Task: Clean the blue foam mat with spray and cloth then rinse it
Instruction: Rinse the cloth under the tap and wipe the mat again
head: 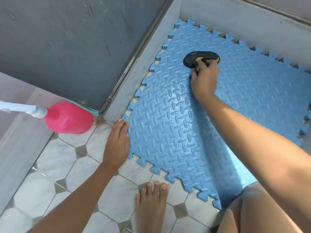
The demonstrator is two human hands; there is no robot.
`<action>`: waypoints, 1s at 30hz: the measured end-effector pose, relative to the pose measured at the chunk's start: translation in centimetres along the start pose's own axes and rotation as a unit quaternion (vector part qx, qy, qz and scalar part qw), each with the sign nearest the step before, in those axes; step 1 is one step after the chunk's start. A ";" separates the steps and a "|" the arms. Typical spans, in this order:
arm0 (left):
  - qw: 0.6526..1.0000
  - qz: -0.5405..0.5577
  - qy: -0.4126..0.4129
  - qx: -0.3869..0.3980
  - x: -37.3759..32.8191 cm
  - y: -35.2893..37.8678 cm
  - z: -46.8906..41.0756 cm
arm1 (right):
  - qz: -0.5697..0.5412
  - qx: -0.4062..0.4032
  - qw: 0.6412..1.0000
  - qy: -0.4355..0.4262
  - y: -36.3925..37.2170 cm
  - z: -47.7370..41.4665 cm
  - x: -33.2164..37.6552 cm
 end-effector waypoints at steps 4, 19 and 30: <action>1.000 -0.012 -0.007 -0.022 -0.1 -0.2 0.2 | -0.031 0.118 0.970 -0.211 2.4 9.5 7.0; 0.998 -0.011 0.056 -0.034 -2.7 -0.3 -2.8 | 0.036 0.108 0.970 -0.215 -7.4 3.7 -13.0; 0.994 -0.032 0.104 0.010 -5.9 2.3 -17.9 | -0.022 0.211 0.923 -0.320 -0.7 9.8 -0.2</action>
Point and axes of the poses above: each hand's wrist, its own z-axis away from the middle knuckle, its own y-axis out of the palm, x = y × z, the point moved 4 cm from there along -z, towards the middle knuckle, and after that the axes turned 1 degree about x, right-handed, at the moved point
